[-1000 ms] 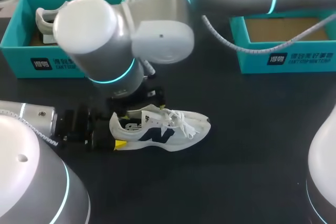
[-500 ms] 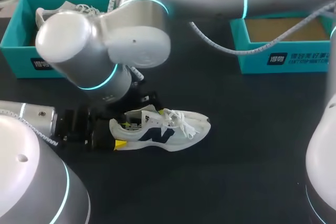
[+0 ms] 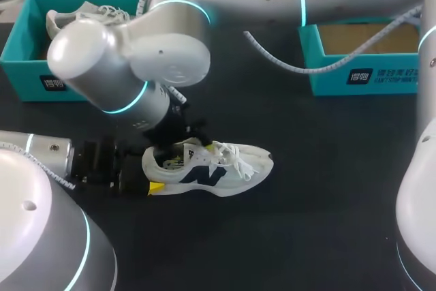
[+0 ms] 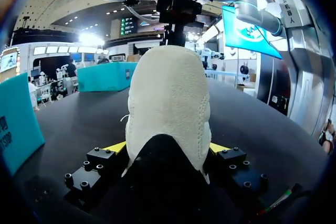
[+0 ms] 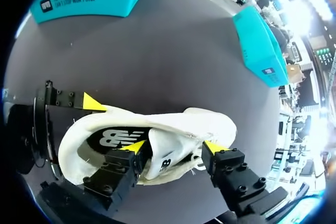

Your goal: Take the shoe out of the shoebox, open the shoe tongue, remove and reinsert the insole, then place the shoe into the shoebox

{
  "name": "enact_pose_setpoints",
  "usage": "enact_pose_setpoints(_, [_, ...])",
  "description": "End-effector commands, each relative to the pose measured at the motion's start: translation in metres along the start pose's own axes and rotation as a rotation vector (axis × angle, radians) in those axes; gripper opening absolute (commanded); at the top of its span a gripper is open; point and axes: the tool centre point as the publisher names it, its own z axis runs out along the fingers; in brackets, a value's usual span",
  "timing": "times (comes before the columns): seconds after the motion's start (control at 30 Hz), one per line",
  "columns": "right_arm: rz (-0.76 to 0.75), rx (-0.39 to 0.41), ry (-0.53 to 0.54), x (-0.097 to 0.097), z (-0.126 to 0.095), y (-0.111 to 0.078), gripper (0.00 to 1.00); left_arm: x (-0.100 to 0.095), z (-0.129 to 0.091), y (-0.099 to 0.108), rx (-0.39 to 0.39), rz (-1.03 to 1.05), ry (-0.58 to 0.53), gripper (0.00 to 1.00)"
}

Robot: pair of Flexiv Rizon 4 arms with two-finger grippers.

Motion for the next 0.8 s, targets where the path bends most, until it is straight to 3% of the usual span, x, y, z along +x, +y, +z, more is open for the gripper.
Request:
enact_pose_setpoints(0.03, [0.47,0.0,0.003,-0.003,0.006,-0.004,0.48,0.001,0.0,0.0,0.0,0.001,-0.002,0.0])
enact_pose_setpoints(0.1, [0.475,0.005,0.0,-0.004,0.007,-0.005,0.5,0.001,0.0,0.0,0.0,0.001,-0.002,0.0])
enact_pose_setpoints(0.13, [0.475,0.006,-0.001,-0.005,0.007,-0.005,0.55,0.001,0.0,0.0,0.0,0.001,-0.002,0.0])
enact_pose_setpoints(0.2, [0.473,0.01,-0.008,-0.005,0.007,-0.005,0.73,0.001,0.0,0.0,0.0,0.001,-0.002,0.0])
enact_pose_setpoints(0.3, [0.476,0.014,-0.015,-0.005,0.008,-0.006,0.84,0.001,0.0,0.0,0.0,0.001,-0.002,0.0])
enact_pose_setpoints(0.43, [0.47,0.031,-0.018,-0.001,0.011,-0.008,0.79,0.001,0.0,0.0,0.0,0.001,-0.002,0.0])
enact_pose_setpoints(0.57, [0.472,0.043,-0.038,-0.003,0.009,-0.01,0.52,0.001,0.0,0.0,0.0,0.001,-0.002,0.0])
enact_pose_setpoints(0.67, [0.473,0.041,-0.04,-0.006,0.006,-0.011,0.46,0.001,0.0,0.0,0.0,0.001,-0.002,0.0])
enact_pose_setpoints(0.77, [0.462,0.038,-0.057,-0.014,0.001,-0.011,0.02,0.001,0.0,0.0,0.0,0.001,-0.002,0.0])
enact_pose_setpoints(0.8, [0.459,0.034,-0.058,-0.015,0.0,-0.011,0.0,0.001,0.0,0.0,0.0,0.001,-0.002,0.0])
